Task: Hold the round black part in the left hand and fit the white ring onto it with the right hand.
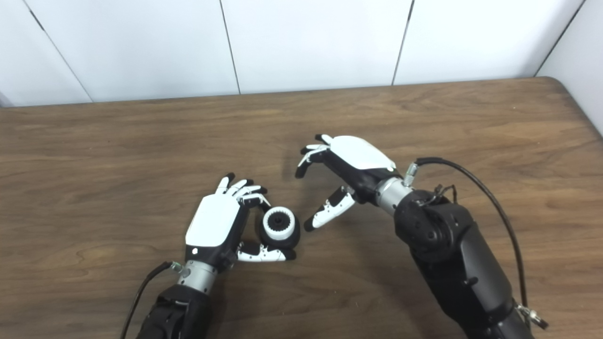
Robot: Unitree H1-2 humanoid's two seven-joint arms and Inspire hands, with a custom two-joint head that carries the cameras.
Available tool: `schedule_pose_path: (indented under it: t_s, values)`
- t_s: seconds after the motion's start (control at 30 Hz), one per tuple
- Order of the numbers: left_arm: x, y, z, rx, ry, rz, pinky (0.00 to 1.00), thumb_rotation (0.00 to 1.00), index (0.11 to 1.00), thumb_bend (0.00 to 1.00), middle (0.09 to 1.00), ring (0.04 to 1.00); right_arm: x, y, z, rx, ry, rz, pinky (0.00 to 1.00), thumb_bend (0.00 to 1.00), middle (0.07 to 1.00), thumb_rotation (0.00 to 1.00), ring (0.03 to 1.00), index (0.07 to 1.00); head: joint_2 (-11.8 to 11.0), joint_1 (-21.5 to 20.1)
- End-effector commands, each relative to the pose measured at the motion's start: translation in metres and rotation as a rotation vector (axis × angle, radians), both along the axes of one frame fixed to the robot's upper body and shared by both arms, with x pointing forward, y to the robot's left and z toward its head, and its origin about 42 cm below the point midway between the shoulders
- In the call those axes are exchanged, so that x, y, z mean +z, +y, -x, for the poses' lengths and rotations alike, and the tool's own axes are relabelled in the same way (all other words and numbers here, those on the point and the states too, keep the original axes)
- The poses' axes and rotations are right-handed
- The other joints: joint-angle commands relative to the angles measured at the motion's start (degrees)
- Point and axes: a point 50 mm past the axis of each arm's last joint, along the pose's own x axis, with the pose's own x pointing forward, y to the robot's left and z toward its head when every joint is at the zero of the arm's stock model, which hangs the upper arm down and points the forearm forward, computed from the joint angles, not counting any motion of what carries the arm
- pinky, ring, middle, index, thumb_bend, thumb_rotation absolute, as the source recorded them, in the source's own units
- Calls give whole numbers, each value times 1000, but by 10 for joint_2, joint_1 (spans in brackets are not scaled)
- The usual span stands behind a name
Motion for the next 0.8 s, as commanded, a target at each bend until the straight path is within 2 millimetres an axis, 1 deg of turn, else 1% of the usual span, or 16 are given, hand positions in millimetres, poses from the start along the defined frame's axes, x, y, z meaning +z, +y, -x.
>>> schedule_pose_path:
  t_s: [0.0,0.07,0.23,0.27,0.3,0.33,0.47,0.5,0.57,0.73,0.77]
  values:
    - [-2,1,-1,-8,13,-18,1000,54,484,524,792,883,20,-3,0,5,-80,-16,1000,983,896,301,1000,691,1,0]
    - [-2,2,-1,-3,15,-15,1000,57,487,523,794,878,21,-5,1,-1,-80,-21,1000,984,896,299,1000,693,0,0]
    - [-3,2,-3,12,42,19,1000,71,497,520,833,892,21,-6,0,-7,-86,-24,1000,984,891,301,1000,691,0,2]
    - [-3,2,-3,14,48,25,1000,120,590,662,841,896,20,-5,-1,-7,-86,-26,1000,985,891,301,1000,690,0,2]
    - [-3,2,-3,17,53,27,1000,168,664,748,850,901,19,-5,-1,-7,-85,-28,1000,987,890,302,1000,688,-2,2]
    - [-2,3,-4,19,56,29,1000,206,720,808,857,906,18,-5,-2,-8,-84,-29,1000,988,891,302,1000,687,-2,2]
    - [-2,4,-5,29,68,45,1000,249,782,862,864,913,15,-3,-3,-11,-80,-29,1000,988,891,309,1000,688,-3,3]
    - [-2,5,-5,32,70,50,1000,254,786,864,869,918,15,-2,-3,-12,-78,-31,1000,986,893,309,1000,689,-3,3]
    - [-2,6,-5,38,78,62,1000,250,762,864,871,923,15,-1,-4,-14,-77,-31,1000,984,896,313,1000,692,-3,2]
    - [-1,8,-6,47,75,67,1000,225,642,859,854,920,13,2,-6,-11,-85,-33,992,992,892,331,1000,688,-4,1]
    - [0,8,-6,49,75,65,1000,220,629,859,849,918,13,3,-7,-13,-84,-35,990,993,891,332,1000,687,-4,1]
